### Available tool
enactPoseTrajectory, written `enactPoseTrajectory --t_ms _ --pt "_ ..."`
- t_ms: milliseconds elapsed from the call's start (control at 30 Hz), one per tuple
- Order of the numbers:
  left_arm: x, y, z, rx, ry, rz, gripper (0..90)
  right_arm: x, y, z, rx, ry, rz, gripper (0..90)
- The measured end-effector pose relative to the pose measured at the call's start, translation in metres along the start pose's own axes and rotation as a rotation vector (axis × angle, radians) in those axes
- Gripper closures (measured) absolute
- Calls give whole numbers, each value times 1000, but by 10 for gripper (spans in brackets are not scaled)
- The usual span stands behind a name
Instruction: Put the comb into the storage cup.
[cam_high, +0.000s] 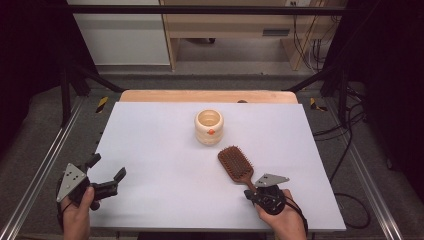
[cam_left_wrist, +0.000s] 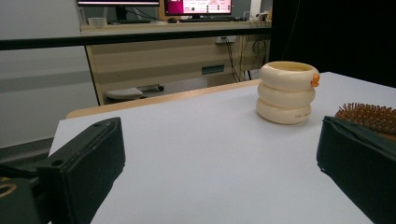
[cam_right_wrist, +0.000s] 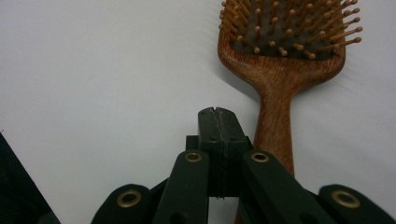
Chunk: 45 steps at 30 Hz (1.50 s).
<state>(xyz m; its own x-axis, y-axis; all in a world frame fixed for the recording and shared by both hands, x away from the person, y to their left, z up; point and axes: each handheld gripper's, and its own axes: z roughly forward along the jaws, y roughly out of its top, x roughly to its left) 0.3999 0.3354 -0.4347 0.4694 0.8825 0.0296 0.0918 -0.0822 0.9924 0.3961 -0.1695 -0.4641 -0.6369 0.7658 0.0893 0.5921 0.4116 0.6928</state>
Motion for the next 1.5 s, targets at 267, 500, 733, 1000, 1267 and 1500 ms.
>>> enactPoseTrajectory --t_ms 267,500,733,1000,1267,1500 --pt "0 0 0 0 1 -1 13 -2 -1 2 20 -8 -6 900" --pt "0 0 0 0 -1 0 14 -5 -2 1 32 -15 11 900" --pt "0 0 0 3 -1 1 14 -7 -3 1 33 -19 6 900" --pt "0 -1 0 7 -1 1 14 -12 -4 -1 25 -24 19 900" --pt "1 -1 1 10 -2 -2 14 -19 -5 -4 13 -35 32 900" --pt "0 -1 1 9 -2 -1 14 -23 -7 -6 8 -42 40 900"
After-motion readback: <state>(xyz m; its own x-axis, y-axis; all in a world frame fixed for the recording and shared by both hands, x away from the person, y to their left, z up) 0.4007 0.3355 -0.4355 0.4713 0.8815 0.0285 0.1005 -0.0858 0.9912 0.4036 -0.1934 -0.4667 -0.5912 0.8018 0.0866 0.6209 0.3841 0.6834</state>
